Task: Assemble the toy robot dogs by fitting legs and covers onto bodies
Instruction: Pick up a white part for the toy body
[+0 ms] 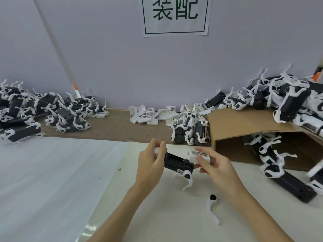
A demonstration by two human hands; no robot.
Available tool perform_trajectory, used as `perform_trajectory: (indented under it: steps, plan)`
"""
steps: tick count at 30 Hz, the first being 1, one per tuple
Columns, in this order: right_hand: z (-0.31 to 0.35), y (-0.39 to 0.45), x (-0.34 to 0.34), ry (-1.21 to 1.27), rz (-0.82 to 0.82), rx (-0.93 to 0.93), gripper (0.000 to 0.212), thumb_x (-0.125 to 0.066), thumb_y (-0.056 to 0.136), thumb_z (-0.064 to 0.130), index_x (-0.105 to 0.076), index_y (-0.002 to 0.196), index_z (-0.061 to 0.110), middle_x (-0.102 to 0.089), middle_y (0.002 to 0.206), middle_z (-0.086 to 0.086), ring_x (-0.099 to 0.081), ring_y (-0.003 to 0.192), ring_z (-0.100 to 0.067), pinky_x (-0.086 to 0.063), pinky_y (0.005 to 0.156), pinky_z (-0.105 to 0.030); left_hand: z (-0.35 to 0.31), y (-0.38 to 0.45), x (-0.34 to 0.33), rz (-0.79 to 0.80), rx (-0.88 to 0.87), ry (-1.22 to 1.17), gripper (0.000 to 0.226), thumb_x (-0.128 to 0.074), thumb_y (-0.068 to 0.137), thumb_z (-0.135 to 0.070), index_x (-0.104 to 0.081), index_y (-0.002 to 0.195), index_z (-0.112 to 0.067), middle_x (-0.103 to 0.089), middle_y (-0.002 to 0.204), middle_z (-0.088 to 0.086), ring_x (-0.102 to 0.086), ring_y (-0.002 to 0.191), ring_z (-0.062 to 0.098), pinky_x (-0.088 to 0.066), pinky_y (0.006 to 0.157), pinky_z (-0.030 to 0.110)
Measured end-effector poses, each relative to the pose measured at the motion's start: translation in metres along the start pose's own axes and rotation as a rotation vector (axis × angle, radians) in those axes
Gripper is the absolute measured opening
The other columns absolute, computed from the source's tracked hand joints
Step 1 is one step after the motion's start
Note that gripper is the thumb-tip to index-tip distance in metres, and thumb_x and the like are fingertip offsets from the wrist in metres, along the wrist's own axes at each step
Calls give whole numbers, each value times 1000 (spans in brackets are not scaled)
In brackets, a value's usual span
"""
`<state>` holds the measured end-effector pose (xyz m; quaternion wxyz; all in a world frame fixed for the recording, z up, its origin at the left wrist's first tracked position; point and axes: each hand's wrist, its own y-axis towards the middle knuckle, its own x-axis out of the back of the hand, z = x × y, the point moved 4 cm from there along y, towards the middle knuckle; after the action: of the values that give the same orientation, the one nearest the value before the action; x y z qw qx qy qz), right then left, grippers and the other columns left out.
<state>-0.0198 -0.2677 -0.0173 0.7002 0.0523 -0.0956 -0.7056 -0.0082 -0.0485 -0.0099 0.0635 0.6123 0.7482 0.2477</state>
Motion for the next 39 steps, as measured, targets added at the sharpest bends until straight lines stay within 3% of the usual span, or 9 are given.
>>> perform_trajectory:
  steps: [4, 6, 8, 12, 18, 22, 30, 36, 39]
  plan:
    - [11, -6, -6, -66, -92, 121, 26, -66, 100, 25, -74, 124, 31, -76, 89, 19, -73, 90, -5, -54, 81, -14, -2, -1, -1, 22, -20, 11, 42, -45, 106, -49, -55, 86, -14, -51, 65, 6, -40, 57, 13, -34, 57, 31]
    - [20, -10, -10, -93, -104, 211, 27, -63, 101, 26, -75, 125, 29, -75, 109, 25, -68, 109, 4, -49, 92, -10, -3, -2, -3, 26, -12, 11, 44, -42, 108, -50, -54, 86, -13, -45, 59, -4, -39, 55, 15, -33, 56, 32]
    - [25, -13, -15, -74, -78, 265, 27, -62, 102, 22, -75, 125, 27, -74, 119, 22, -66, 117, 1, -48, 95, -10, -5, -2, -3, 30, -12, 2, 47, -38, 108, -51, -53, 87, -13, -43, 57, -9, -38, 52, 15, -32, 54, 30]
    - [21, -15, -26, 104, 78, 154, 41, -67, 100, 15, -65, 138, 31, -77, 111, 15, -71, 113, -8, -51, 91, -12, -7, -3, -3, 38, -40, 8, 49, -34, 108, -53, -52, 88, -12, -44, 56, -8, -38, 49, 13, -31, 51, 24]
    - [17, -24, -39, -293, 8, 280, 54, -69, 99, 23, -51, 145, 45, -67, 120, 37, -66, 110, 8, -54, 84, -11, -8, -3, -4, 61, -37, -4, 44, -37, 108, -54, -49, 87, -16, -49, 58, -7, -39, 48, 12, -31, 51, 26]
    - [16, -25, -39, -303, 46, 305, 42, -63, 103, 28, -53, 138, 49, -69, 121, 28, -72, 93, 1, -54, 68, -10, -6, -2, -2, 57, -26, 1, 49, -35, 107, -56, -48, 88, -12, -44, 56, -7, -39, 50, 13, -32, 52, 30]
    - [22, -27, -38, -536, 60, 394, 41, -56, 105, 40, -52, 146, 46, -66, 114, 26, -62, 116, -6, -50, 97, -23, -6, -1, 0, 48, -10, 22, 48, -35, 107, -55, -52, 88, -14, -50, 59, -6, -44, 54, 12, -36, 56, 30]
    - [28, -25, -34, -682, 69, 535, 48, -67, 101, 22, -58, 146, 38, -73, 115, 23, -64, 107, -1, -49, 98, -25, -6, -1, -2, 72, -34, 27, 43, -39, 109, -54, -54, 89, -20, -56, 62, 9, -47, 54, 16, -37, 55, 36]
    - [26, -24, -32, -618, 86, 496, 49, -67, 101, 24, -56, 145, 43, -71, 122, 24, -65, 111, 4, -49, 96, -15, -6, -1, -2, 68, -27, 27, 41, -39, 109, -54, -54, 89, -22, -54, 58, 2, -45, 53, 14, -36, 55, 34]
